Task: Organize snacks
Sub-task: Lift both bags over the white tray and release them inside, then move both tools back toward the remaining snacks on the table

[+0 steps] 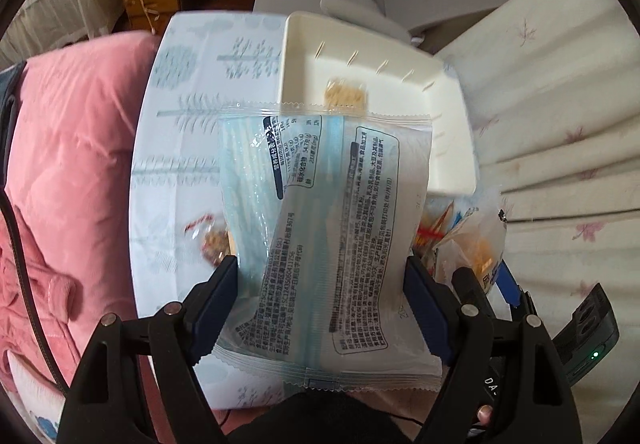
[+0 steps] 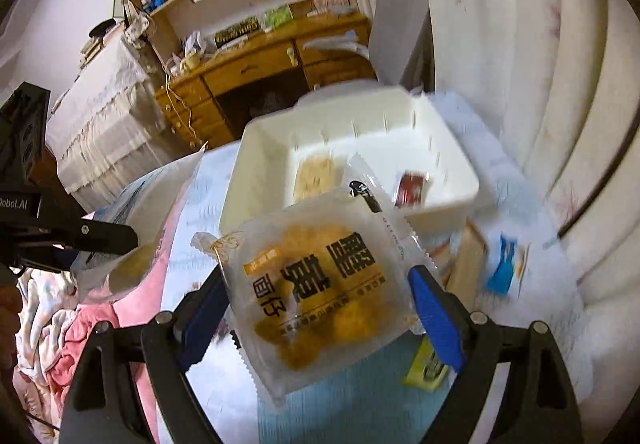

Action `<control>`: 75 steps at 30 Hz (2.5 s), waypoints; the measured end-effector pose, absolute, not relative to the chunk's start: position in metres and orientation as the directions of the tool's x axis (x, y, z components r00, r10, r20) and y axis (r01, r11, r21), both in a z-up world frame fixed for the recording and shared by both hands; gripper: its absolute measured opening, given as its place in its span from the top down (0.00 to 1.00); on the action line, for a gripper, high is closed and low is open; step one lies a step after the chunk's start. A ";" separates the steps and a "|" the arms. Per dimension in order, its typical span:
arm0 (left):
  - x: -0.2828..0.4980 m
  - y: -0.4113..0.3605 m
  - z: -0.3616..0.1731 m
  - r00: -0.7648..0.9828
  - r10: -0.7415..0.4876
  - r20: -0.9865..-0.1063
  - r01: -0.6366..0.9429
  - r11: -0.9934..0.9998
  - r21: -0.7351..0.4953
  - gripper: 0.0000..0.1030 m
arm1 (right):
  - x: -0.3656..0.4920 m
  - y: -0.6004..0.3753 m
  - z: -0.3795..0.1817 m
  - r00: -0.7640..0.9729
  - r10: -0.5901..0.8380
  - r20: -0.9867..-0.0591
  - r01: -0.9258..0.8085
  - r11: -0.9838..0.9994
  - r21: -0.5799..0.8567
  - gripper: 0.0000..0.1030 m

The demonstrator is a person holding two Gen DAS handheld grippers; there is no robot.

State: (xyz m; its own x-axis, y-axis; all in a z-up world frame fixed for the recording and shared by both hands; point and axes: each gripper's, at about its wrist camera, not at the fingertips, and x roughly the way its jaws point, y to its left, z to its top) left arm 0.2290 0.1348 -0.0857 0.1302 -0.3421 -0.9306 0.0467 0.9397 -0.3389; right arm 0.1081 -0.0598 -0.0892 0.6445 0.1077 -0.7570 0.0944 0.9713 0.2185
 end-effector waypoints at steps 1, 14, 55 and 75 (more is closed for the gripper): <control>0.233 0.131 -0.084 0.140 -0.344 -0.929 0.047 0.939 -0.341 0.22 | 0.113 -0.063 -0.087 0.652 0.106 -0.751 0.093 0.972 0.218 0.14; 0.289 0.087 -0.093 0.248 -0.362 -0.899 0.041 0.931 -0.364 0.22 | 0.172 -0.087 -0.082 0.753 0.076 -0.653 0.026 0.989 0.146 0.14; 0.228 0.127 -0.098 0.328 -0.395 -0.858 0.119 0.919 -0.377 0.10 | 0.134 -0.116 -0.099 0.700 0.024 -0.714 0.232 0.938 0.259 0.04; 0.161 0.170 -0.133 0.270 -0.350 -0.897 0.276 0.921 -0.276 0.11 | 0.022 -0.098 -0.117 0.655 -0.072 -0.752 0.436 0.849 0.299 0.14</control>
